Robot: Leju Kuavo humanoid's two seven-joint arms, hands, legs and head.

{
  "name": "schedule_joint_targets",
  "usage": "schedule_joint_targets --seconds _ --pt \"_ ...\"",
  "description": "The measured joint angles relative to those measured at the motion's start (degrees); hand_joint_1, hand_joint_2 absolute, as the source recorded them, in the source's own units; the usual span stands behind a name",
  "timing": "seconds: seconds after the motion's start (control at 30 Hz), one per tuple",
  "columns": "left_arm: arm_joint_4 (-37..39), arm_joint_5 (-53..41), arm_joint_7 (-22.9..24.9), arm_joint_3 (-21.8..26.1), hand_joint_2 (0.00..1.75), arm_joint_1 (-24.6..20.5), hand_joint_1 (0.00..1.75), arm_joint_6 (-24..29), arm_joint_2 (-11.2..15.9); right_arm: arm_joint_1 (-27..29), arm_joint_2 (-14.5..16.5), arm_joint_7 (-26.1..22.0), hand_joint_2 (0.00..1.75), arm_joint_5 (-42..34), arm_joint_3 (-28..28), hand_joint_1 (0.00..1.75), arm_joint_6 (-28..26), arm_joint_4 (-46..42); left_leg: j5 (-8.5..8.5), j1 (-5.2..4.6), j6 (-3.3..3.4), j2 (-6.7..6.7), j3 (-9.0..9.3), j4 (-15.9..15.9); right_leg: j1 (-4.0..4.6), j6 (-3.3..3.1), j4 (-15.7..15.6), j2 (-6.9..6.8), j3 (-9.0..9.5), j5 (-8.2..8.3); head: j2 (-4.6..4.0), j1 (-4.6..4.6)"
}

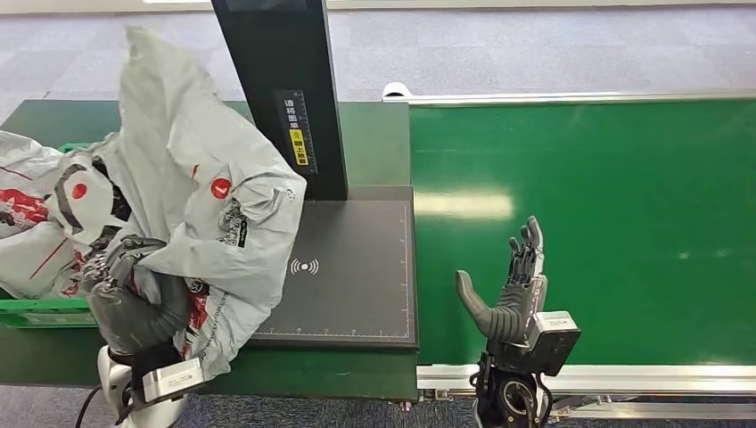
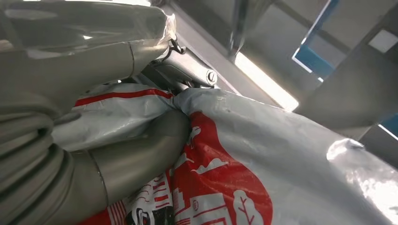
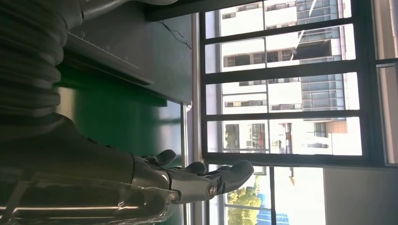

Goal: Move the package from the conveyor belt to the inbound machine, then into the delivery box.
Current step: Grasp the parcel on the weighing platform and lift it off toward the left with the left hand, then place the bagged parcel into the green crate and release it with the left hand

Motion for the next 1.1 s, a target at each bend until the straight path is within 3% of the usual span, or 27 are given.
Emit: schedule_joint_targets --seconds 0.2,0.4,0.5,0.63,0.8,0.93,1.0,1.1 --pt "4.88 -2.05 -0.01 7.69 1.75 -4.02 1.75 0.01 1.78 1.03 -0.01 0.0 1.75 0.52 -0.26 0.0 -0.39 -1.31 0.0 -0.02 0.0 -0.01 -0.01 0.0 -0.02 0.0 0.0 -0.01 0.0 0.0 0.0 0.01" --pt "21.97 -32.81 0.01 26.84 1.75 -15.99 1.75 -0.04 1.46 1.69 0.05 0.0 1.75 1.01 -0.45 0.0 0.83 -1.93 0.08 0.01 -0.05 0.15 0.03 0.0 0.02 -0.09 0.02 0.09 -0.01 0.09 0.0 0.01" --pt "30.65 -39.95 0.4 36.54 1.75 -22.21 1.75 -0.04 1.97 1.86 0.04 0.0 1.75 1.01 -0.68 0.0 1.82 -1.94 0.09 0.05 -0.06 0.27 0.03 0.0 0.06 -0.13 0.04 0.18 -0.04 0.12 -0.01 0.02" --pt "41.58 -47.34 4.62 46.7 1.75 -29.97 1.72 -0.04 4.58 1.97 0.03 0.0 1.75 1.32 -1.03 0.0 2.86 -1.94 0.09 0.07 -0.07 0.27 0.01 0.0 0.08 -0.13 0.05 0.18 -0.08 0.11 0.01 0.02" --pt "51.24 -51.93 12.6 51.61 1.75 -36.32 1.72 -0.02 7.73 2.02 0.04 0.0 1.75 1.86 -1.42 0.0 3.54 -1.94 0.09 0.06 -0.07 0.26 -0.02 0.0 0.07 -0.13 0.05 0.17 -0.1 0.11 -0.01 0.03" --pt "55.86 -51.45 14.73 52.61 1.75 -39.32 1.37 0.03 9.25 2.02 0.05 0.0 1.75 2.4 -1.65 0.0 3.92 -1.93 0.09 0.05 -0.06 0.26 -0.03 0.0 0.07 -0.13 0.04 0.17 -0.09 0.11 0.01 0.04" --pt "58.14 -50.11 14.96 53.22 1.75 -40.79 1.31 0.03 9.98 2.02 0.05 0.0 1.75 2.69 -1.78 0.0 4.22 -1.92 0.09 0.05 -0.06 0.26 -0.02 0.0 0.07 -0.13 0.05 0.17 -0.1 0.11 0.01 0.03" --pt "61.36 -48.23 14.83 54.2 1.75 -42.66 0.34 0.03 10.97 2.02 0.07 0.0 1.75 2.89 -1.97 0.0 4.56 -1.92 0.09 0.06 -0.07 0.25 -0.02 0.0 0.07 -0.13 0.05 0.17 -0.1 0.11 0.01 0.02"
